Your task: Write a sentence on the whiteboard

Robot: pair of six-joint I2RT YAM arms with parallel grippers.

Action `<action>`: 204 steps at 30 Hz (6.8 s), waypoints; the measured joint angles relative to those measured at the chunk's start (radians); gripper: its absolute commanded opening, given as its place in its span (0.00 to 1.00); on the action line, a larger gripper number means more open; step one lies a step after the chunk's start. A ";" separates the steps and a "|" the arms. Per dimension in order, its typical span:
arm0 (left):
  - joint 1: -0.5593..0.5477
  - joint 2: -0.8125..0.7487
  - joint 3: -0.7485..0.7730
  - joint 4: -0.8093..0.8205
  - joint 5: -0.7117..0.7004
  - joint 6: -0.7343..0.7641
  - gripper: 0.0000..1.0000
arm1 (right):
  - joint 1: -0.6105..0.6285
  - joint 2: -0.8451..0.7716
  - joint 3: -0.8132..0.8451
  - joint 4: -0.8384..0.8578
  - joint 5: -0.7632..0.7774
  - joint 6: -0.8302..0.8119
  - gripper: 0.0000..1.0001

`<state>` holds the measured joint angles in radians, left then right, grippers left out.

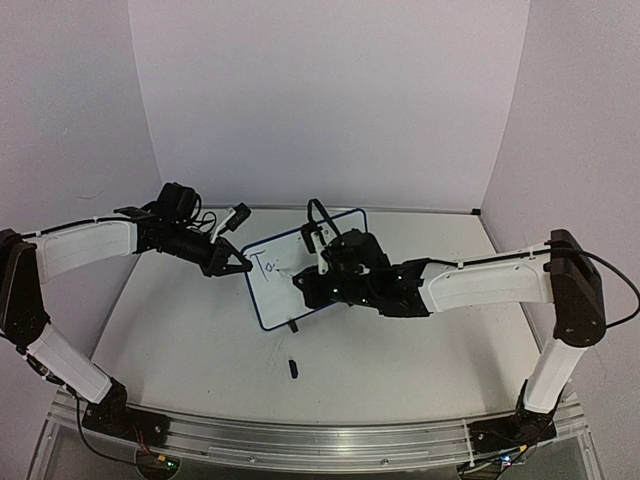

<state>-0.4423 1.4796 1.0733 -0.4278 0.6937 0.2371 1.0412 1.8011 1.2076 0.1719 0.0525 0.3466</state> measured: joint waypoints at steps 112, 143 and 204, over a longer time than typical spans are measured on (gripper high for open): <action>-0.002 0.000 0.001 -0.002 -0.001 0.002 0.00 | -0.118 -0.091 -0.177 0.211 -0.214 0.027 0.00; -0.005 0.000 0.006 -0.012 -0.009 0.003 0.00 | -0.172 -0.066 -0.162 0.273 -0.313 0.064 0.00; -0.010 0.000 0.011 -0.020 -0.016 0.002 0.00 | -0.172 -0.052 -0.138 0.219 -0.313 0.039 0.00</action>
<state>-0.4519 1.4799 1.0843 -0.4477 0.6773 0.2390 0.8688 1.7489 1.0695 0.3912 -0.2607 0.3859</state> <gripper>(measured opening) 0.034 0.067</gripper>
